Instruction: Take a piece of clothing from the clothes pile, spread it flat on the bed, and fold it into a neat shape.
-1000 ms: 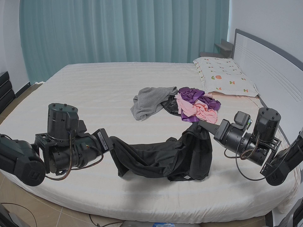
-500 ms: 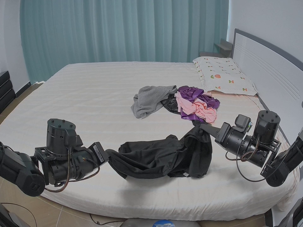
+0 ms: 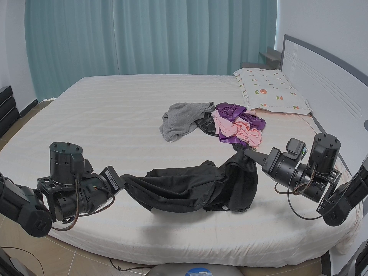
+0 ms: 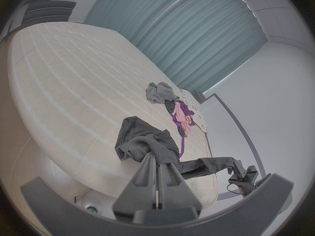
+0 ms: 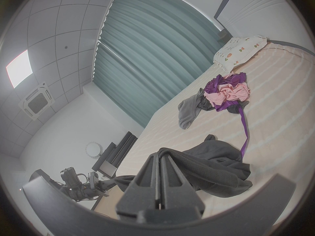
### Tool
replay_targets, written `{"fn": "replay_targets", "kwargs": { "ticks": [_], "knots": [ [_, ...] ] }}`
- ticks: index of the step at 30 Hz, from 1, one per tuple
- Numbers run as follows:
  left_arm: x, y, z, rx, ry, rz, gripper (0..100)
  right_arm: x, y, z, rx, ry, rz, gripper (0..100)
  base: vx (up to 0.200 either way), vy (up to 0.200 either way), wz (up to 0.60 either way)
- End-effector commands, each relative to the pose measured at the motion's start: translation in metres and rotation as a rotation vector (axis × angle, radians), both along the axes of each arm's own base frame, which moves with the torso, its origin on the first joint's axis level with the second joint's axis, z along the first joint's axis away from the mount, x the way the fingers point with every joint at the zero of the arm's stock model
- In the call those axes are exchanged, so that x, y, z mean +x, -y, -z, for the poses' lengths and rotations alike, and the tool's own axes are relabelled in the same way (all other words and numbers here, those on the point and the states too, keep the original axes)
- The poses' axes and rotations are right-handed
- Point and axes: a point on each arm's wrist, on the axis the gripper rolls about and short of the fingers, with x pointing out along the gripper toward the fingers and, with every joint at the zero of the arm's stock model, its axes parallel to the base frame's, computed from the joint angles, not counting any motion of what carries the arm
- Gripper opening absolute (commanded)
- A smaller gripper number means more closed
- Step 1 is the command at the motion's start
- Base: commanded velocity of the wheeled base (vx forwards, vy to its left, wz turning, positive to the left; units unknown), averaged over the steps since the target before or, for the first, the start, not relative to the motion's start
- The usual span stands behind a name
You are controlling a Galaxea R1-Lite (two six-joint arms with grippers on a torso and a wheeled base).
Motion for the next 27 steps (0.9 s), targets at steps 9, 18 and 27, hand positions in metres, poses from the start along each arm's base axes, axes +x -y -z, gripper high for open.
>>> {"fn": "replay_targets", "kwargs": {
  "ticks": [9,18,27],
  "knots": [
    [-0.011,-0.005,-0.013,-0.079,0.015,0.046,0,-0.001,0.005,-0.005,0.003,0.015,0.013,0,0.0,0.156,0.0],
    [-0.015,-0.006,-0.016,-0.098,0.019,0.077,0,0.0,0.007,-0.003,-0.024,0.028,0.058,0,0.0,0.2,0.0],
    [-0.014,-0.007,-0.017,-0.101,0.025,0.074,0,0.0,0.007,-0.005,-0.048,0.05,0.09,0,0.0,0.2,0.0]
  ]
}}
